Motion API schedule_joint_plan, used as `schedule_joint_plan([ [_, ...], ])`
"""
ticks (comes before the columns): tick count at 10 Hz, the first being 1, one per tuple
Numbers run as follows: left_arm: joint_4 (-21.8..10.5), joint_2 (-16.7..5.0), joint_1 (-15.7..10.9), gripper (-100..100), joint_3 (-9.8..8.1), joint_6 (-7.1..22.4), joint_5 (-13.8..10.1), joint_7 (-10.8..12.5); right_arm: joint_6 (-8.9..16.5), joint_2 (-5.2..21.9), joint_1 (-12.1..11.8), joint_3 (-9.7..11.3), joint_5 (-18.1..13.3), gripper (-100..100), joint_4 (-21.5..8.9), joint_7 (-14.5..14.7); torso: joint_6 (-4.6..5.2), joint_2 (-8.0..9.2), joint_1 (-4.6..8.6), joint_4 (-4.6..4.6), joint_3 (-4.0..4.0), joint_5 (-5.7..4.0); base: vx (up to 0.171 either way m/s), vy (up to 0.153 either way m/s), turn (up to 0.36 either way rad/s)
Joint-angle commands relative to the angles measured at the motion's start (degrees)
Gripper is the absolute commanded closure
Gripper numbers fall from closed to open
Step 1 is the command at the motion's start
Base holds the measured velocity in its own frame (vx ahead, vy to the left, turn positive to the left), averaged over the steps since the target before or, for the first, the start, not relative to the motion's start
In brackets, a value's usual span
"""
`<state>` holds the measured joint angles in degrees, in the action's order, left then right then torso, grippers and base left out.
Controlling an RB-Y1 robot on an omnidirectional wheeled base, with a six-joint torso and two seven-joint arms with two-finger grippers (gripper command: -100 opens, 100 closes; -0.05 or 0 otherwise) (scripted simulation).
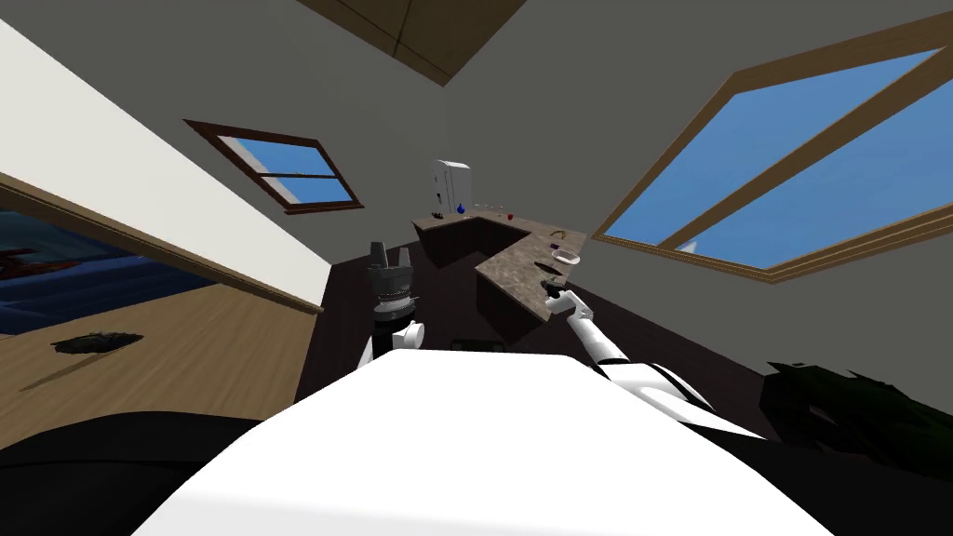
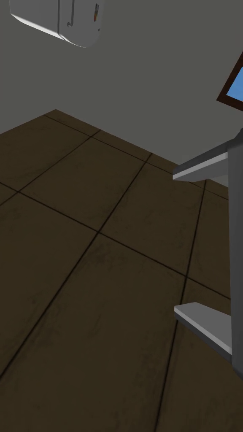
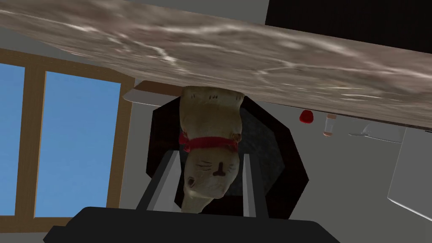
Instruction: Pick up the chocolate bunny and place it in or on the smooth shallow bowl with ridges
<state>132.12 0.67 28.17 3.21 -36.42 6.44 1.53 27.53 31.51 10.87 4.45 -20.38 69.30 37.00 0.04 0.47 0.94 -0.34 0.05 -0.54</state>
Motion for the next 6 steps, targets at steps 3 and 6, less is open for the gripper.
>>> schedule_joint_plan([
  [3,0.0,0.0,0.0,0,-0.01,0.0,0.0,0.0,1.7,1.4,-0.4,-1.0,1.7,100,0.3,2.2,0.00,-0.23,0.26,-0.04,-0.13,-0.02,-0.115,-0.255,0.235],
  [6,0.0,0.0,0.0,0,-0.01,0.0,0.0,0.0,4.0,2.8,-0.4,-2.9,3.4,100,0.3,4.3,0.02,-0.19,0.40,-0.03,-0.10,-0.02,-0.135,-0.274,0.255],
])
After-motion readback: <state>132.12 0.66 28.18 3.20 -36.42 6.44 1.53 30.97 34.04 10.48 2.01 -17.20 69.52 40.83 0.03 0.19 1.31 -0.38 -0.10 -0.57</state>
